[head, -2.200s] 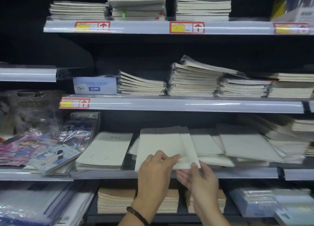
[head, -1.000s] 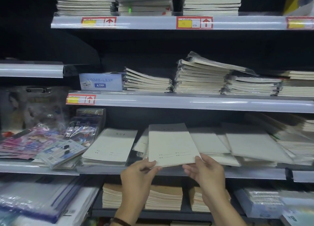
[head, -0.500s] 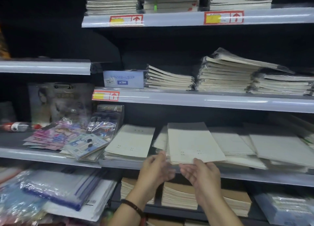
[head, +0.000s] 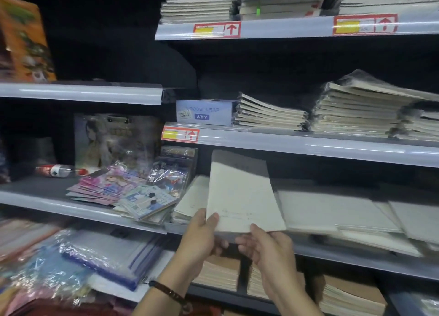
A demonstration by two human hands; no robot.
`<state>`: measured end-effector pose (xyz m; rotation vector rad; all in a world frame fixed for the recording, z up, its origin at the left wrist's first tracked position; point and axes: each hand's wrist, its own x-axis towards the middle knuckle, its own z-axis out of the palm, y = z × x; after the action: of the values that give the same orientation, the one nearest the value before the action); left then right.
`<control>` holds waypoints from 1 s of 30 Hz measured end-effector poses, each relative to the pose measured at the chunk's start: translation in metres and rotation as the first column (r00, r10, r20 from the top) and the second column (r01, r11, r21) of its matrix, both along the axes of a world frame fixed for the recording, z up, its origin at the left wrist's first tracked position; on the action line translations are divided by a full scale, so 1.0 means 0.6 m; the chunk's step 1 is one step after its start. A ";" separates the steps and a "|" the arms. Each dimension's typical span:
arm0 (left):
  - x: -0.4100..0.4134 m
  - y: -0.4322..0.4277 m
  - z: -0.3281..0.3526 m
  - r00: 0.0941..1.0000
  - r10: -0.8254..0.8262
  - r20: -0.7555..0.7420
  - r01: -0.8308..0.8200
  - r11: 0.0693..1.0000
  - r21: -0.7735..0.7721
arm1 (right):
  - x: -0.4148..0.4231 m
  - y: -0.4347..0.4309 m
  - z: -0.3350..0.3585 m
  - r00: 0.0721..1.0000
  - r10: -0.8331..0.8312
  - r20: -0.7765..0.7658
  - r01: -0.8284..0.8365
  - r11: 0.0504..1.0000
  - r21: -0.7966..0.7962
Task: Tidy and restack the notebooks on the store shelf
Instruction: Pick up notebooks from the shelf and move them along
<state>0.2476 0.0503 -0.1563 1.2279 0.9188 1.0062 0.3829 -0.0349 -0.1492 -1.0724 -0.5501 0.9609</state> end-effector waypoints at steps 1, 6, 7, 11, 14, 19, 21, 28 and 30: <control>-0.018 0.012 0.006 1.000 0.030 -0.006 -0.029 0.999 0.032 | -0.007 0.010 0.000 0.999 -0.015 -0.036 0.015 1.000 0.013; -0.086 0.085 0.036 0.978 0.137 -0.155 -0.116 0.984 0.137 | -0.051 0.064 -0.008 0.999 -0.009 0.040 0.008 1.000 0.025; -0.094 0.100 0.039 0.967 0.155 -0.203 -0.127 0.981 0.146 | -0.063 0.077 -0.006 0.996 -0.020 0.082 0.018 0.999 0.029; -0.102 0.145 0.046 0.916 0.188 -0.355 -0.132 0.976 0.176 | -0.088 0.125 -0.009 0.975 -0.089 0.202 0.092 0.996 -0.005; -0.095 0.181 0.035 0.806 0.246 -0.539 -0.082 0.947 0.310 | -0.087 0.151 -0.022 0.959 -0.115 0.259 0.132 0.990 -0.049; -0.086 0.209 -0.003 0.612 0.351 -0.709 -0.047 0.911 0.410 | -0.082 0.165 -0.052 0.961 -0.082 0.263 0.112 0.989 -0.100; -0.087 0.211 -0.019 0.592 0.393 -0.703 -0.075 0.896 0.438 | -0.079 0.166 -0.057 0.964 -0.083 0.252 0.110 0.990 -0.094; -0.085 0.202 -0.041 0.558 0.509 -0.655 -0.162 0.841 0.516 | -0.066 0.155 -0.063 0.996 -0.052 0.075 0.061 0.991 -0.121; -0.083 0.198 -0.035 0.585 0.494 -0.643 -0.189 0.855 0.484 | -0.065 0.153 -0.059 0.997 -0.036 0.063 0.044 0.990 -0.131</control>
<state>0.1978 0.1691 -0.1773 1.9096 1.7485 0.9981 0.3442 0.0568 -0.1847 -1.2303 -0.5182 0.9422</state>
